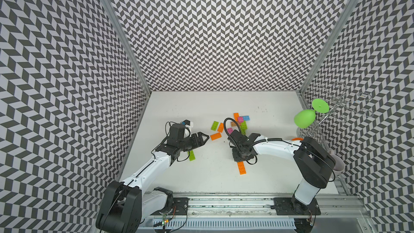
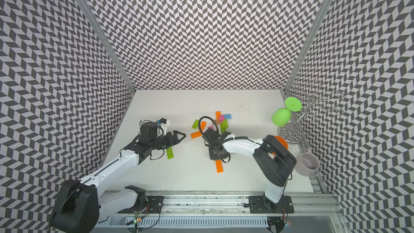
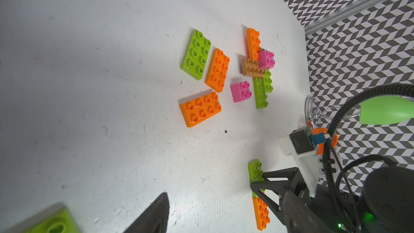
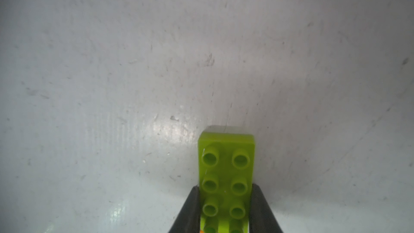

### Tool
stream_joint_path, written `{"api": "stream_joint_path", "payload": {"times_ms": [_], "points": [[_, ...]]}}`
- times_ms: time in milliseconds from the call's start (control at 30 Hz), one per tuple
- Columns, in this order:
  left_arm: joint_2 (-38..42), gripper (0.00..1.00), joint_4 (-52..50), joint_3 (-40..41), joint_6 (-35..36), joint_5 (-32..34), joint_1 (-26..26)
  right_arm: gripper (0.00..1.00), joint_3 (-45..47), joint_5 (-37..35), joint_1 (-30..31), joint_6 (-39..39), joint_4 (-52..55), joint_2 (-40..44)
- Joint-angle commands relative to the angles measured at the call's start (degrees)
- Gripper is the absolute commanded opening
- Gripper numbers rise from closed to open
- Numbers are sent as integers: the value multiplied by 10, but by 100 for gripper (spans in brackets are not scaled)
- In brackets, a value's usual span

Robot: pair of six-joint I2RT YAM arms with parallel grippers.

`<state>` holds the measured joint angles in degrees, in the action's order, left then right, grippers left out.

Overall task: Assemble a small pinwheel with lego
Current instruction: Assemble the lego brick at the center of the board, then move the lego brick at the center of the board.

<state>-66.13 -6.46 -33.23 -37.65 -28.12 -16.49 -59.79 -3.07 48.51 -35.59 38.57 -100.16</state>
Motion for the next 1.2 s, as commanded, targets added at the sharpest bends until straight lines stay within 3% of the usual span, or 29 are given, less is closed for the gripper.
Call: {"api": "stream_joint_path", "payload": {"times_ms": [0, 167, 333, 500, 667, 800, 967, 1167], "points": [[0, 80, 14, 0, -1, 4, -2, 33, 15, -2, 1, -6, 42, 3], [-5, 80, -3, -10, 10, 14, -2, 46, -18, -9, -8, -1, 40, -9], [0, 81, -81, -50, 32, 97, -2, 63, -88, -22, -38, 9, 41, 0], [22, 79, -158, -65, 30, 203, -1, 63, -148, -56, -41, 17, 31, 22], [24, 78, -183, -63, 32, 232, -1, 60, -172, -20, -41, 50, -34, 19], [24, 76, -175, -58, 29, 211, 7, 57, -262, 28, -38, 89, -25, -54], [18, 70, -133, -38, 27, 131, 43, 52, -353, 80, -37, 139, -25, -148], [18, 69, -132, -38, 35, 116, 58, 52, -469, 97, -34, 194, 26, -270]]}}
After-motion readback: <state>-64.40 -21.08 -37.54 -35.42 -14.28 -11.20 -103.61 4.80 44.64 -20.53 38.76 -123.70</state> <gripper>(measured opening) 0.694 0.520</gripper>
